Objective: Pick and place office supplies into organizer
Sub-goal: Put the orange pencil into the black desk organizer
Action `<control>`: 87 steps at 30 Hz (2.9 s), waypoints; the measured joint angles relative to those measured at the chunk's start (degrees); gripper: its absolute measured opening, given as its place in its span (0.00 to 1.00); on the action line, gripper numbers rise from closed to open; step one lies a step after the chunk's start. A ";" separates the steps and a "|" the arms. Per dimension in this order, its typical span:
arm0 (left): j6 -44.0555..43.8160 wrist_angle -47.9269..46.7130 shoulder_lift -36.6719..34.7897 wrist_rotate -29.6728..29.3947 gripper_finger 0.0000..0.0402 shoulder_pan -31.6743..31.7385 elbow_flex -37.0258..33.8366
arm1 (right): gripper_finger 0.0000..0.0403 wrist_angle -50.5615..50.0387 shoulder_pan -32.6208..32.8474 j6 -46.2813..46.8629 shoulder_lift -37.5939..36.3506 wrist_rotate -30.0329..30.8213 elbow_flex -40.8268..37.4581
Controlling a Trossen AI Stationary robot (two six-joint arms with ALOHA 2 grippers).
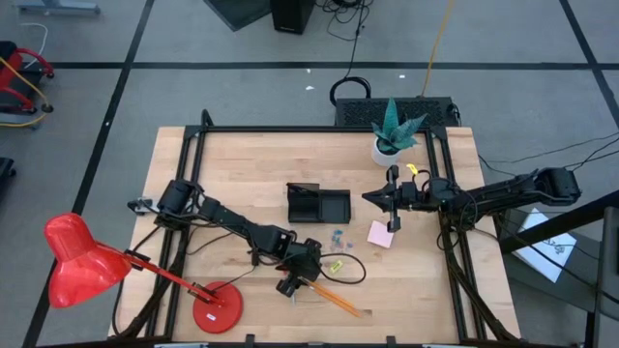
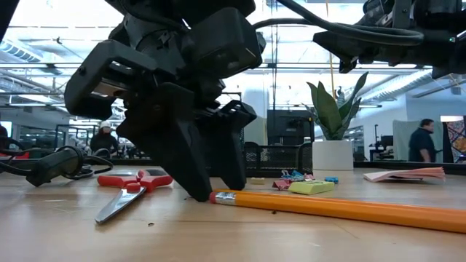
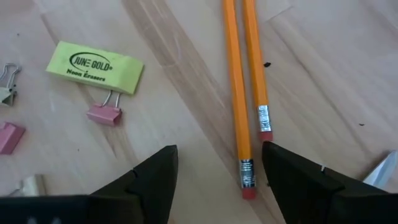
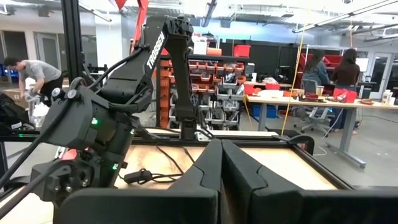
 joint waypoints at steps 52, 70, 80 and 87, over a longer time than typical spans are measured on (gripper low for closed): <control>2.03 -9.43 -4.81 -3.33 0.09 4.39 -0.46 | 0.01 -1.68 0.00 0.11 0.03 0.02 -0.04; 8.67 -5.59 -9.25 -9.19 0.48 0.82 -0.28 | 0.24 -4.68 0.00 1.74 0.04 -0.01 -0.04; 11.40 -9.73 -27.39 -22.57 0.29 -0.61 -3.72 | 0.25 -11.69 0.69 3.50 0.76 0.04 3.35; 5.74 5.37 -45.59 -26.18 0.03 0.35 -23.08 | 0.25 -26.50 6.09 3.10 2.20 0.24 12.37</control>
